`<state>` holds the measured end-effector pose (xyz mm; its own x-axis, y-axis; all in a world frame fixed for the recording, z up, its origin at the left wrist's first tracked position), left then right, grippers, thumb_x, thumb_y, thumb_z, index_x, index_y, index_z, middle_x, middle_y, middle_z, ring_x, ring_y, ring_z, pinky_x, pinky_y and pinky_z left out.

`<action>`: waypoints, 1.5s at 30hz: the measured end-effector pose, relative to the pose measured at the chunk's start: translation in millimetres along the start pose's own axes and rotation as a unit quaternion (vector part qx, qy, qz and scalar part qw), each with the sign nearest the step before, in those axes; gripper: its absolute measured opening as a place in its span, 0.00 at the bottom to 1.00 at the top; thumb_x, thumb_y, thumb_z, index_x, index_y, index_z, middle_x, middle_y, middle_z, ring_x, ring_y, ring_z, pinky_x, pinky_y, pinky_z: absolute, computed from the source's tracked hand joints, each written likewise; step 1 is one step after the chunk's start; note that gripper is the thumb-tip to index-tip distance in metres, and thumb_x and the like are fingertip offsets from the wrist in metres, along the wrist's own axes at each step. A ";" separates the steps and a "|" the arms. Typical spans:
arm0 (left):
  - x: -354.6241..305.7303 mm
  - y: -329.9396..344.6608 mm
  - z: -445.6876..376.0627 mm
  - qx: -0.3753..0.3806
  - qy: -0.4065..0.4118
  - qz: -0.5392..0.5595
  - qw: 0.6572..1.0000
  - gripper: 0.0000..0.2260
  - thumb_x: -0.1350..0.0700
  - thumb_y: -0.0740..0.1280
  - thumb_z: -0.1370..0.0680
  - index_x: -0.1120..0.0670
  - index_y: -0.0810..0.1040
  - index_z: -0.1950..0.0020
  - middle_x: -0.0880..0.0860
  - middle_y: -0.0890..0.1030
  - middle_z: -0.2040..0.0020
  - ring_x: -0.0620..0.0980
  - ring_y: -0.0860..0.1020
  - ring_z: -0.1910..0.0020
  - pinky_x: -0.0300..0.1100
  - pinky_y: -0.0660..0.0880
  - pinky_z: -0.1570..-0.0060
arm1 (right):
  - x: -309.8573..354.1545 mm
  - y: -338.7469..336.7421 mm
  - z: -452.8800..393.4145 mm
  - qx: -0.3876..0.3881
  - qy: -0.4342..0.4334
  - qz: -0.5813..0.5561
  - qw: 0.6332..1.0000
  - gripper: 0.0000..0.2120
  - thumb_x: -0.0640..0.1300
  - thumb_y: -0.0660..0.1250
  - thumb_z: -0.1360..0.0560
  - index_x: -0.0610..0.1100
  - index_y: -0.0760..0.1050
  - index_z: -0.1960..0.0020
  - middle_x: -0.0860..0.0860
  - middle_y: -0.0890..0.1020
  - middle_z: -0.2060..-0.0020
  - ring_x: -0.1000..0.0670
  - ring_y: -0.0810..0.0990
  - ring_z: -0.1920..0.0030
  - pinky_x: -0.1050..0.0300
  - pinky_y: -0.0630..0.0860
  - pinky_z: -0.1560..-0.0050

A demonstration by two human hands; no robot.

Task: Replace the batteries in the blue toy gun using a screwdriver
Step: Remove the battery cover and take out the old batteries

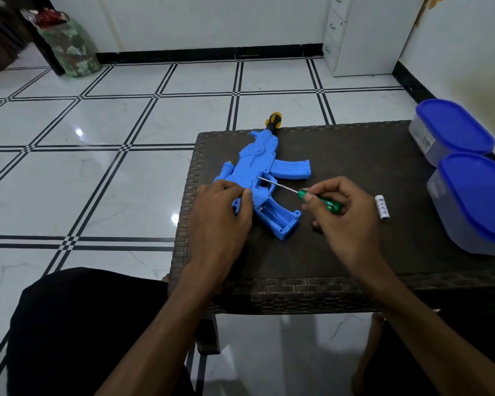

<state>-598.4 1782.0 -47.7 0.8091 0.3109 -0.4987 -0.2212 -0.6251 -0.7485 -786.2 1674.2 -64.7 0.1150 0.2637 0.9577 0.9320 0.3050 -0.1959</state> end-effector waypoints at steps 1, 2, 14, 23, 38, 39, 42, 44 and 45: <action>-1.4 0.2 -2.4 0.003 -0.005 0.017 1.000 0.12 0.48 0.63 0.20 0.50 0.83 0.57 0.44 0.81 0.55 0.45 0.77 0.54 0.39 0.71 0.55 | 0.2 1.7 0.0 -0.003 0.000 -0.003 1.000 0.06 0.40 0.72 0.25 0.50 0.78 0.56 0.51 0.86 0.59 0.52 0.86 0.56 0.53 0.80 0.61; -2.6 -0.5 -4.6 0.002 -0.015 0.034 0.999 0.14 0.47 0.62 0.20 0.50 0.83 0.59 0.44 0.82 0.58 0.43 0.76 0.57 0.41 0.72 0.58 | 0.6 2.7 0.2 -0.006 -0.001 -0.003 1.000 0.06 0.40 0.72 0.25 0.50 0.78 0.56 0.51 0.86 0.59 0.52 0.86 0.56 0.53 0.80 0.61; 16.0 19.8 -7.8 0.067 -0.201 0.234 0.949 0.14 0.41 0.67 0.23 0.49 0.86 0.59 0.41 0.76 0.76 0.38 0.72 0.75 0.37 0.67 0.68 | 8.8 25.7 2.4 0.047 -0.028 -0.061 0.997 0.11 0.30 0.73 0.28 0.41 0.74 0.53 0.50 0.86 0.52 0.55 0.85 0.48 0.56 0.81 0.45; 37.5 28.1 -15.3 0.047 -0.379 0.468 0.797 0.08 0.53 0.65 0.20 0.55 0.77 0.57 0.50 0.85 0.63 0.47 0.83 0.62 0.39 0.76 0.66 | 18.6 43.4 1.8 0.103 -0.104 0.101 0.984 0.07 0.43 0.72 0.25 0.46 0.78 0.47 0.57 0.83 0.51 0.57 0.82 0.49 0.62 0.78 0.46; 43.7 25.2 -35.6 0.092 -0.170 0.119 0.974 0.10 0.48 0.63 0.21 0.51 0.78 0.57 0.47 0.83 0.65 0.45 0.81 0.68 0.48 0.80 0.58 | 6.6 76.4 -11.6 0.184 -0.216 0.335 0.898 0.12 0.46 0.66 0.27 0.48 0.86 0.48 0.51 0.79 0.47 0.50 0.73 0.46 0.63 0.69 0.47; 46.0 27.6 -35.5 0.096 -0.177 0.131 0.971 0.09 0.49 0.63 0.21 0.51 0.78 0.58 0.47 0.83 0.65 0.44 0.81 0.70 0.48 0.80 0.58 | 6.8 77.1 -11.7 0.184 -0.221 0.333 0.898 0.12 0.46 0.66 0.27 0.47 0.86 0.49 0.50 0.79 0.48 0.50 0.74 0.47 0.63 0.69 0.48; 50.0 29.9 -35.5 0.095 -0.192 0.140 0.967 0.09 0.50 0.63 0.20 0.52 0.76 0.57 0.47 0.83 0.66 0.40 0.79 0.74 0.45 0.80 0.60 | 8.9 81.8 -11.8 0.192 -0.247 0.338 0.888 0.10 0.43 0.66 0.28 0.45 0.85 0.51 0.49 0.80 0.48 0.48 0.74 0.50 0.59 0.73 0.51; 49.9 29.5 -37.7 0.090 -0.188 0.125 0.970 0.09 0.50 0.63 0.20 0.52 0.76 0.57 0.47 0.83 0.66 0.39 0.79 0.75 0.44 0.80 0.59 | 9.5 84.9 -13.1 0.203 -0.257 0.344 0.880 0.09 0.42 0.67 0.28 0.44 0.85 0.52 0.48 0.80 0.48 0.49 0.74 0.50 0.60 0.72 0.52; 49.9 29.8 -38.4 0.090 -0.188 0.122 0.970 0.09 0.50 0.63 0.20 0.52 0.76 0.58 0.47 0.83 0.66 0.39 0.79 0.75 0.43 0.79 0.59 | 9.3 86.3 -13.8 0.209 -0.259 0.348 0.876 0.09 0.42 0.67 0.28 0.43 0.85 0.52 0.48 0.80 0.47 0.49 0.74 0.49 0.61 0.71 0.52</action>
<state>-543.7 1751.4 -78.2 0.4723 0.4289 -0.7700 -0.5007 -0.5884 -0.6349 -699.9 1690.3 -69.8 0.3332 0.8662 0.3725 0.4780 0.1854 -0.8586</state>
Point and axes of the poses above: each hand's wrist, its own z-axis away from the middle knuckle, its own y-axis out of the palm, x = y × z, the point moved 9 cm from there along -z, towards the middle knuckle
